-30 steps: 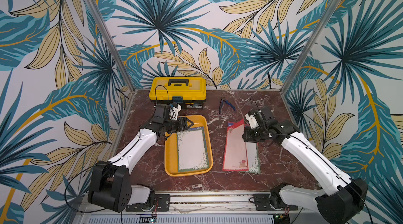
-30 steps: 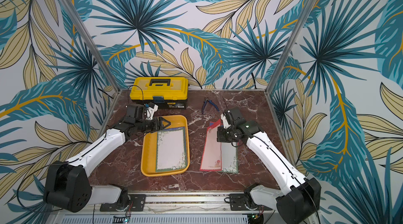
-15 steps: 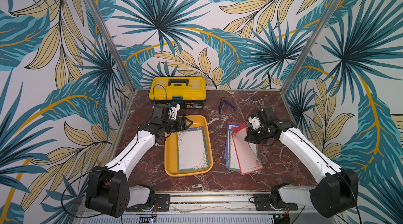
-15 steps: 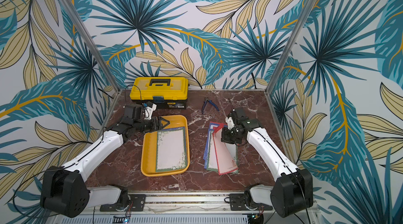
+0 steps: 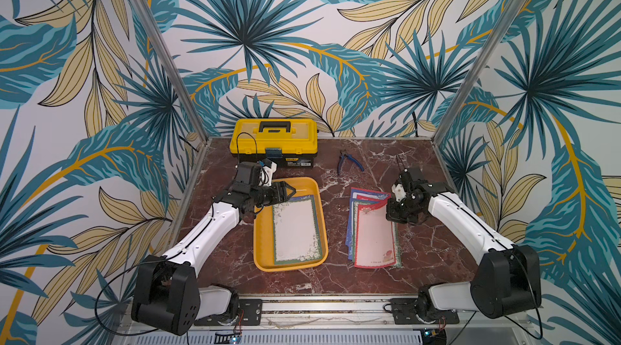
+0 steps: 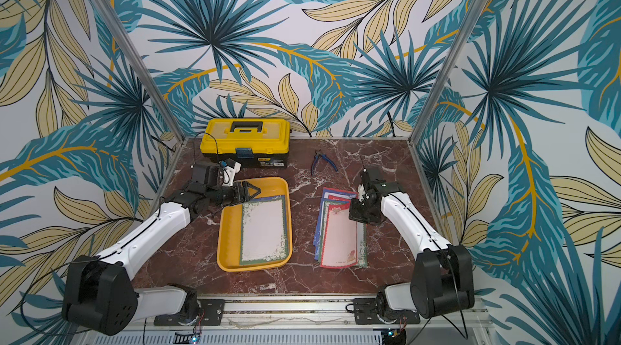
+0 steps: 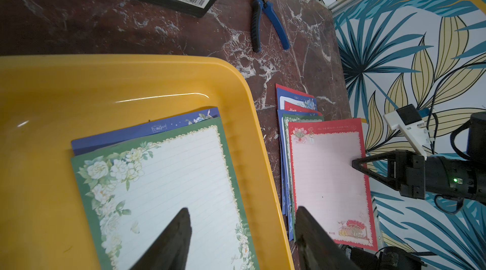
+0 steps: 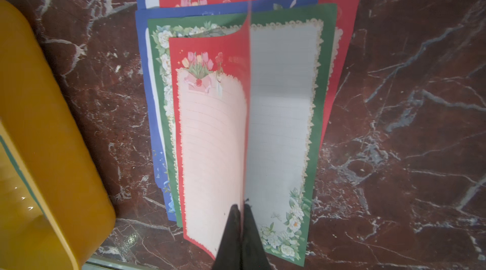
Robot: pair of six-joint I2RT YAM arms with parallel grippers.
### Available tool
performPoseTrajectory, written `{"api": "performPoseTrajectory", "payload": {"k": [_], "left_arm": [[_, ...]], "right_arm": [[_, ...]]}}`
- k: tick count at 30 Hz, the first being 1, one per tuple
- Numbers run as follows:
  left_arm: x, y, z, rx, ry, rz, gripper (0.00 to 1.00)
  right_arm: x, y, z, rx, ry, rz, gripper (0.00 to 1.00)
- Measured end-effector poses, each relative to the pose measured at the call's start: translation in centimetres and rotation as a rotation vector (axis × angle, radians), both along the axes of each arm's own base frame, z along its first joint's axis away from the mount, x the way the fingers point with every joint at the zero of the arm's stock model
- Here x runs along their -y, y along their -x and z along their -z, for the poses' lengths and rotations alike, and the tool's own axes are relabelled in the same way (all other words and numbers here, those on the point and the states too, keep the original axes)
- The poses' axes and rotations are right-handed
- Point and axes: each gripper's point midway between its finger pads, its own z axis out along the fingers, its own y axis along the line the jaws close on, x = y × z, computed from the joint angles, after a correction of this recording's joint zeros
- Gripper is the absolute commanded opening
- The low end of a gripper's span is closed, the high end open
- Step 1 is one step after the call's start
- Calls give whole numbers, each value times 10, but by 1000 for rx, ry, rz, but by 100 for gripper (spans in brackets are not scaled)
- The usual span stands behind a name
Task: Take out the stationery paper from the storage box
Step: Place the stationery paper at the center of the board.
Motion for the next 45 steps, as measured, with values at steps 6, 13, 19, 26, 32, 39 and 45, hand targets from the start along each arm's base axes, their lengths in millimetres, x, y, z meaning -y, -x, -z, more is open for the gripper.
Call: {"api": "performPoseTrajectory", "payload": {"k": [6, 13, 19, 26, 32, 39, 45], "left_arm": [[-9, 0, 10, -22, -45, -35, 64], [-19, 2, 28, -76, -106, -70, 64], [-29, 6, 44, -133, -169, -107, 64], [-40, 9, 64, -202, -252, -142, 64], [-41, 13, 85, -258, -353, -146, 64], [-40, 24, 112, -335, -439, -126, 64], [-39, 30, 129, -398, -451, -112, 63]], "right_arm": [[11, -5, 12, -21, 52, 11, 12], [27, -9, 18, -23, 143, 31, 40], [49, -13, 15, -2, 255, 72, 65], [53, -23, -22, 101, 298, 103, 65], [-3, -29, -51, 201, 257, -19, 64], [-78, -26, -53, 221, 157, -164, 62], [-123, -22, -32, 174, 103, -238, 61]]}}
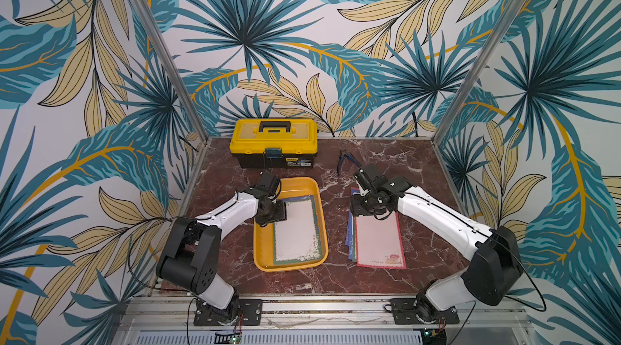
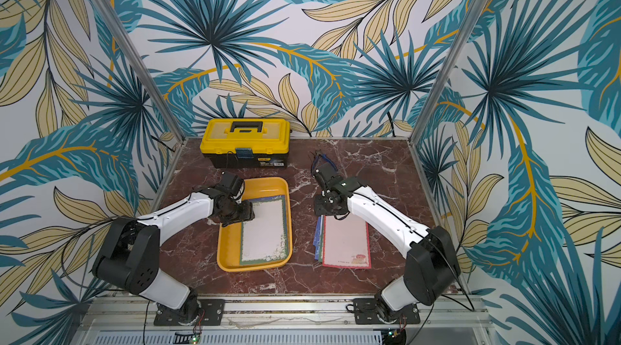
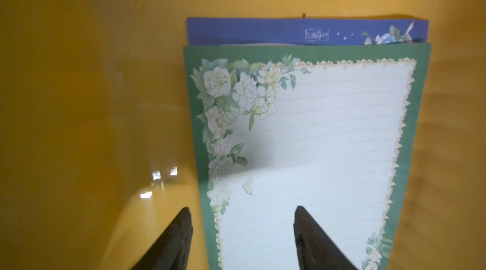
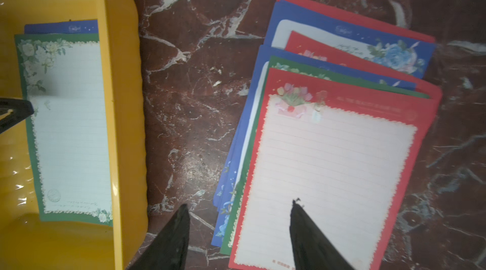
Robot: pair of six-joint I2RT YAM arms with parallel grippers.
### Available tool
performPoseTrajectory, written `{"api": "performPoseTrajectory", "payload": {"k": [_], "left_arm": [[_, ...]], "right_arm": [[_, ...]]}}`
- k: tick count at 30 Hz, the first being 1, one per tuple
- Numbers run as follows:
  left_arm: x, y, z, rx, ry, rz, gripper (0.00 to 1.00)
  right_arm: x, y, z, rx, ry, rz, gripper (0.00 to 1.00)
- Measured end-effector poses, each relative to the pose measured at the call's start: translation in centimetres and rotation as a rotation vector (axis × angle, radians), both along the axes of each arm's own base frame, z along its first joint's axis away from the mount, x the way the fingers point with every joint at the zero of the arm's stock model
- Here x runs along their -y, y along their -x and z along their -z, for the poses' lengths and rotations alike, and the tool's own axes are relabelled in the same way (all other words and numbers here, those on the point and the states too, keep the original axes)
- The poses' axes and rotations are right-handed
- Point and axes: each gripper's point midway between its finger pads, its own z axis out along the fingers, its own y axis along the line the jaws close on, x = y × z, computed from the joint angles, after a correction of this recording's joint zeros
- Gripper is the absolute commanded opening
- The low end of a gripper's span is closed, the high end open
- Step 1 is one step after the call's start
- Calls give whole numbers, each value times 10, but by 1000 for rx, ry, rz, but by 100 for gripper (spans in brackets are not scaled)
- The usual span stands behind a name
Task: Take out the stationery paper from the storage box
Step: Place the stationery paper at the center of the board, then pick up the stationery paper from the storage box.
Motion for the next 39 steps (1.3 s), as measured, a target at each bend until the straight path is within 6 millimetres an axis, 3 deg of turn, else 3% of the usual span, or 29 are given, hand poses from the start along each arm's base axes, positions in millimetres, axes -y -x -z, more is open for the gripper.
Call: {"api": "performPoseTrajectory", "payload": {"k": [7, 12, 26, 29, 39], "left_arm": [[6, 8, 16, -71, 22, 12, 60], [8, 7, 16, -76, 32, 15, 56], [11, 8, 13, -76, 53, 21, 54], [11, 8, 12, -75, 55, 18, 60], [11, 7, 6, -55, 58, 18, 62]], "right_arm": [[-46, 3, 17, -44, -54, -70, 60], [-66, 3, 21, -56, -93, -93, 59], [-88, 2, 18, -58, -134, -120, 58], [-90, 1, 20, -60, -132, -122, 58], [-94, 3, 19, -63, -139, -133, 56]]}}
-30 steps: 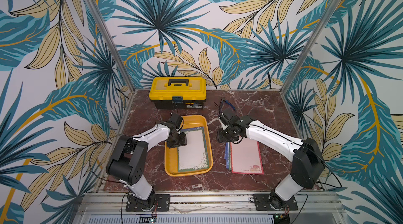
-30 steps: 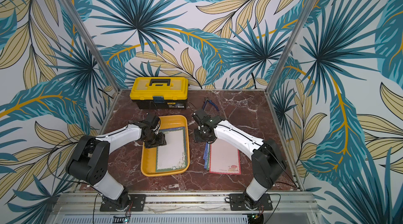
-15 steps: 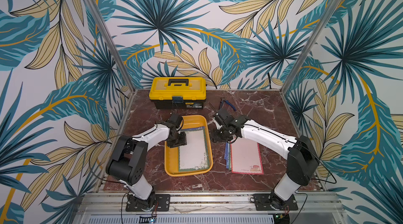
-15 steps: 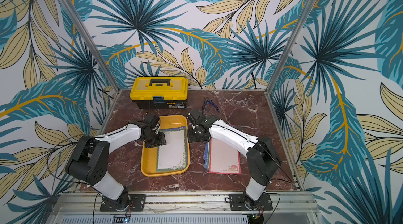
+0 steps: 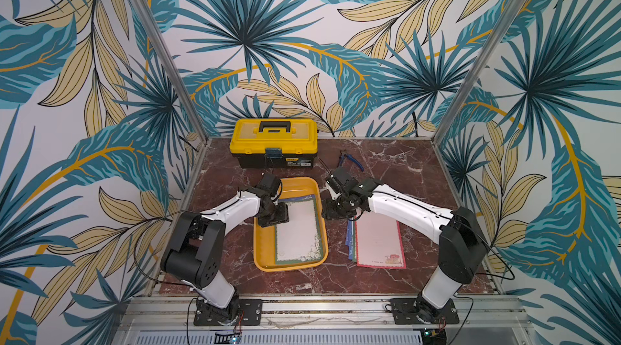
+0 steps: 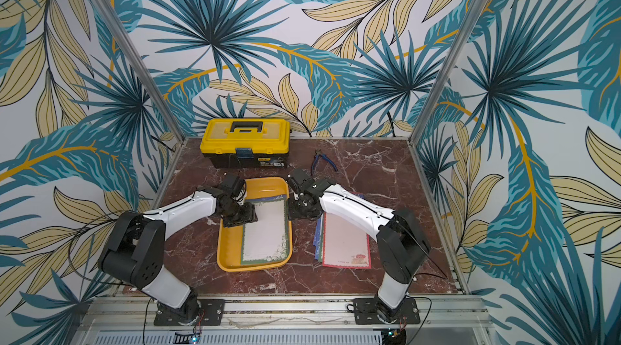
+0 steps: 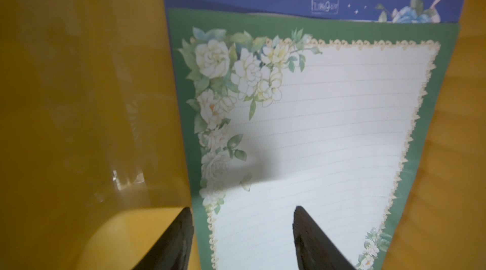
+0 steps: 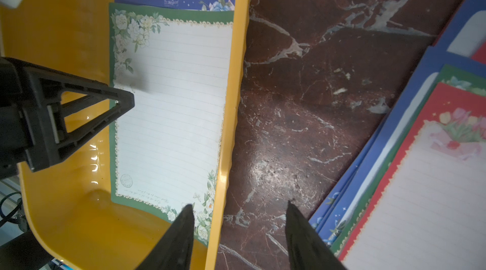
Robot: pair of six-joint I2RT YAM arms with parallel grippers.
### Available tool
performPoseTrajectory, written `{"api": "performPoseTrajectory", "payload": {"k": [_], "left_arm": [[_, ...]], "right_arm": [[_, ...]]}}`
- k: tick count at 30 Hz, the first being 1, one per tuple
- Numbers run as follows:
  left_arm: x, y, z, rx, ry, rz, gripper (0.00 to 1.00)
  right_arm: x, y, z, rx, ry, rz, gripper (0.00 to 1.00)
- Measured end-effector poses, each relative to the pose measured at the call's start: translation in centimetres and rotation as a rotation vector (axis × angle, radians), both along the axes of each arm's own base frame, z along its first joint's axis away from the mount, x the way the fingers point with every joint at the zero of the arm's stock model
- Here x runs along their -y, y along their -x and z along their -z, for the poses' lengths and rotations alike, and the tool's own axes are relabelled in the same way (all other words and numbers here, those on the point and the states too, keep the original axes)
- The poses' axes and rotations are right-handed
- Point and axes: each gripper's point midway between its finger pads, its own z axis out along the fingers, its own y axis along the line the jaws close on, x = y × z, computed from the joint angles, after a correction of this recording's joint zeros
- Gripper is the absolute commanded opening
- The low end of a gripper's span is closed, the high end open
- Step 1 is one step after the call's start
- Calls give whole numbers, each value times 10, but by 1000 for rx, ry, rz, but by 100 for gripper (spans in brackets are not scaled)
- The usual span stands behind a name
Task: Take out the stationery paper from the storage box
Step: Pick up the stationery paper from the storage box.
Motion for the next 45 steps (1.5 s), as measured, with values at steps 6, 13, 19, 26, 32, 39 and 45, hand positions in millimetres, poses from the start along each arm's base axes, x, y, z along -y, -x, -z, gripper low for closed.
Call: {"api": "performPoseTrajectory", "payload": {"k": [6, 13, 19, 26, 32, 39, 45], "left_arm": [[0, -1, -3, 10, 4, 1, 61], [-2, -1, -3, 13, -9, -3, 62], [-2, -1, -1, 9, -12, 0, 59], [-1, 1, 3, -7, -7, 4, 58], [0, 2, 5, -15, -4, 8, 54], [3, 3, 4, -21, 16, 14, 52], [8, 3, 2, -25, 42, 24, 52]], "right_arm": [[-1, 0, 1, -1, 1, -1, 56], [-2, 0, 2, -5, 0, -4, 56], [-2, 0, 2, -5, 0, -5, 55], [-3, 1, 2, -7, -2, -6, 55], [-3, 1, 2, -7, -2, -6, 55], [-3, 1, 2, -7, -3, -6, 55], [-6, 1, 1, -11, -19, -12, 53]]}}
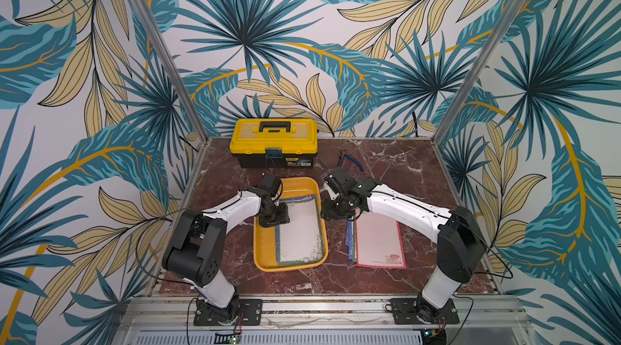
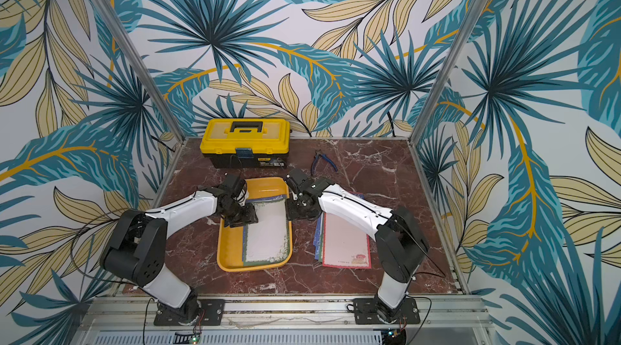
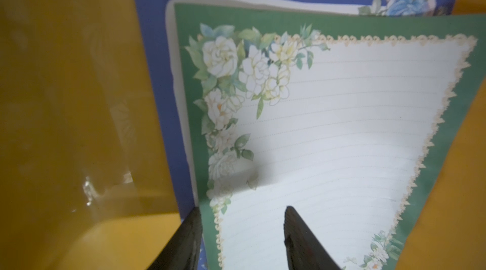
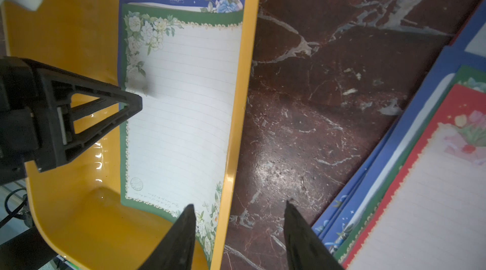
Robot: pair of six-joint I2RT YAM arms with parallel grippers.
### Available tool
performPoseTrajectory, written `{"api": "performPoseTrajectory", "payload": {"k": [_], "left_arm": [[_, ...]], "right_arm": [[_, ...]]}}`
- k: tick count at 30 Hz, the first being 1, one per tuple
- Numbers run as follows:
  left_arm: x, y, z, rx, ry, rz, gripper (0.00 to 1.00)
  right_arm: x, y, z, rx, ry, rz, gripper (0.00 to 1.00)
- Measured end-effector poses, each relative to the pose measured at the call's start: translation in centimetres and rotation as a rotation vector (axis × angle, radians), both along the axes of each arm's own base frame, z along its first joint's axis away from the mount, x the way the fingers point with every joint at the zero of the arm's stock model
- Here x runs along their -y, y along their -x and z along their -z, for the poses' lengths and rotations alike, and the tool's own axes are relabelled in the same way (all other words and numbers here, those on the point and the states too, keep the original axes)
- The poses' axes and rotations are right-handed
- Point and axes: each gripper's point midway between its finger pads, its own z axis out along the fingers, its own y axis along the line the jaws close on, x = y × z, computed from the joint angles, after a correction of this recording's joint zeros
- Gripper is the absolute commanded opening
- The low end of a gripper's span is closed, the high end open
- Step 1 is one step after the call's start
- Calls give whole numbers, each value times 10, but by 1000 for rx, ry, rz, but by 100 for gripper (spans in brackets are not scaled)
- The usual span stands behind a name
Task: Take out the stationery paper from the storage box
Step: Pick up the stationery paper from the storage box.
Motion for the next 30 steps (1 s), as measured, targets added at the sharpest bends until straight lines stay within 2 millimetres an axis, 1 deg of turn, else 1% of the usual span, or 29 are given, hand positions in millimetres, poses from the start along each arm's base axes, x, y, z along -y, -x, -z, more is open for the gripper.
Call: {"api": "performPoseTrajectory", "payload": {"k": [7, 15, 21, 27, 30], "left_arm": [[2, 0, 4, -26, 25, 0, 50], [6, -7, -2, -25, 110, -10, 49], [6, -13, -6, -15, 157, -28, 48], [8, -13, -5, -18, 194, -42, 44], [9, -13, -5, -19, 212, -49, 43]], "right_arm": [[-7, -1, -3, -3, -38, -2, 45], [-12, -1, 0, -14, -57, -11, 44], [-15, -2, 10, -30, -49, -10, 41], [-16, -4, 31, -61, -23, -4, 37], [-17, -5, 37, -69, -15, -4, 34]]}}
